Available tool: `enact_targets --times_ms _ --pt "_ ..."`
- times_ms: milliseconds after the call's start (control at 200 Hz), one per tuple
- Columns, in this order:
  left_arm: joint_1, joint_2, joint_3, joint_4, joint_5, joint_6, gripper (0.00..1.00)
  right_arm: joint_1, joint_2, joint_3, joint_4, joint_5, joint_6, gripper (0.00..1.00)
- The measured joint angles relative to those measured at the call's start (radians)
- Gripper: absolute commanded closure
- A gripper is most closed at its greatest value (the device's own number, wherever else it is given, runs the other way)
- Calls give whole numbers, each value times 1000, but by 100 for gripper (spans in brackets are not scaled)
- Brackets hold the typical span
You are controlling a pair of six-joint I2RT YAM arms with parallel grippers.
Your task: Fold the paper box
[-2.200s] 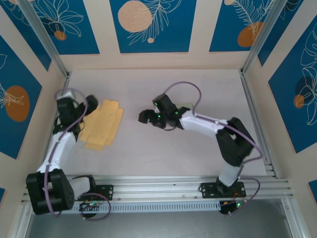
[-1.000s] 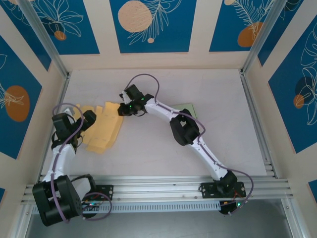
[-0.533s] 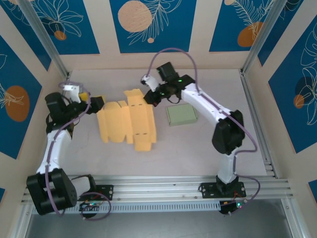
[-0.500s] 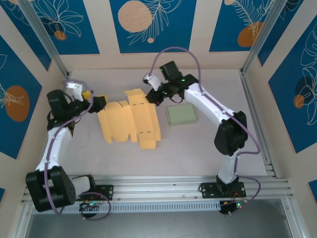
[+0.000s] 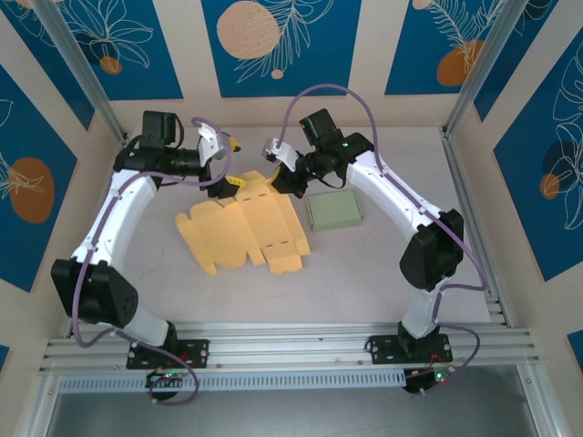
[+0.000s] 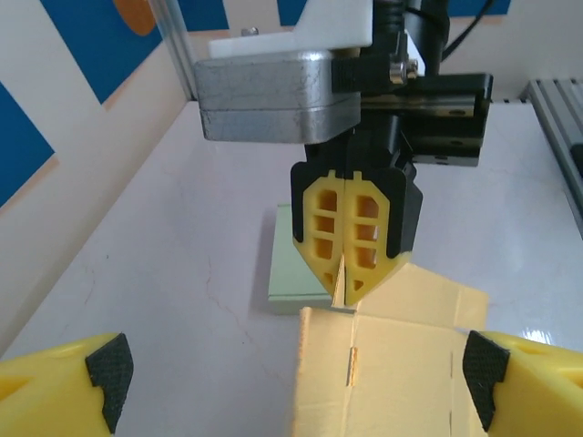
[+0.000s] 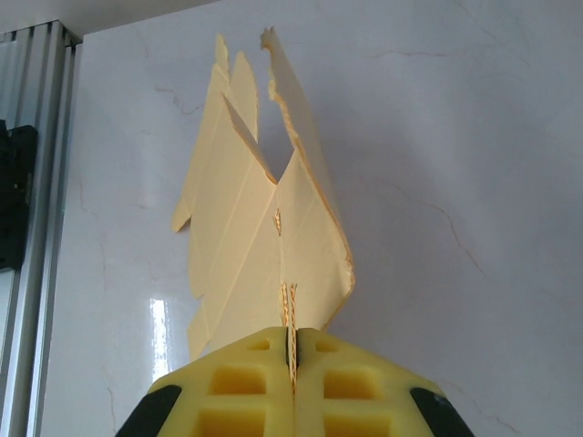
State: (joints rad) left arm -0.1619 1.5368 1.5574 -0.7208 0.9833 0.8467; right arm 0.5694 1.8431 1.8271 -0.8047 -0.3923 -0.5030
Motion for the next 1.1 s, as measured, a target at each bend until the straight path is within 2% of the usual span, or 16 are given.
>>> enact_targets --times_ms 70,175,280,325,385,415,480,540,705,885,1000,1095 --pt "-8 14 24 -66 -31 56 13 0 -3 0 -2 -13 -6 100" --pt "-41 31 38 -151 -87 124 28 0 -9 0 -5 -29 -8 100" --pt "-85 42 39 -186 -156 154 33 1 -10 18 -19 -40 -12 100" --pt "-101 45 39 -190 -189 157 47 1 -10 26 -22 -43 -12 100" --pt "-122 49 39 -193 -237 167 85 1 -10 37 -26 -47 -11 100" --pt "-132 51 39 -192 -259 166 92 1 -10 40 -27 -47 -11 100" --pt "-142 55 38 -178 -297 163 95 1 -10 46 -32 -40 -5 99" --pt "-146 54 30 -159 -305 156 100 -2 -10 49 -31 -27 10 87" --pt "-142 52 6 -106 -296 116 100 -42 -31 34 -16 -13 114 58" --pt "-90 52 -55 -24 -178 8 100 -175 -228 -233 135 -54 265 29" --pt "-31 52 -120 43 -66 -89 100 -257 -356 -406 231 -95 359 26" --pt "-1 45 -211 141 7 -169 100 -274 -389 -480 287 -121 400 25"
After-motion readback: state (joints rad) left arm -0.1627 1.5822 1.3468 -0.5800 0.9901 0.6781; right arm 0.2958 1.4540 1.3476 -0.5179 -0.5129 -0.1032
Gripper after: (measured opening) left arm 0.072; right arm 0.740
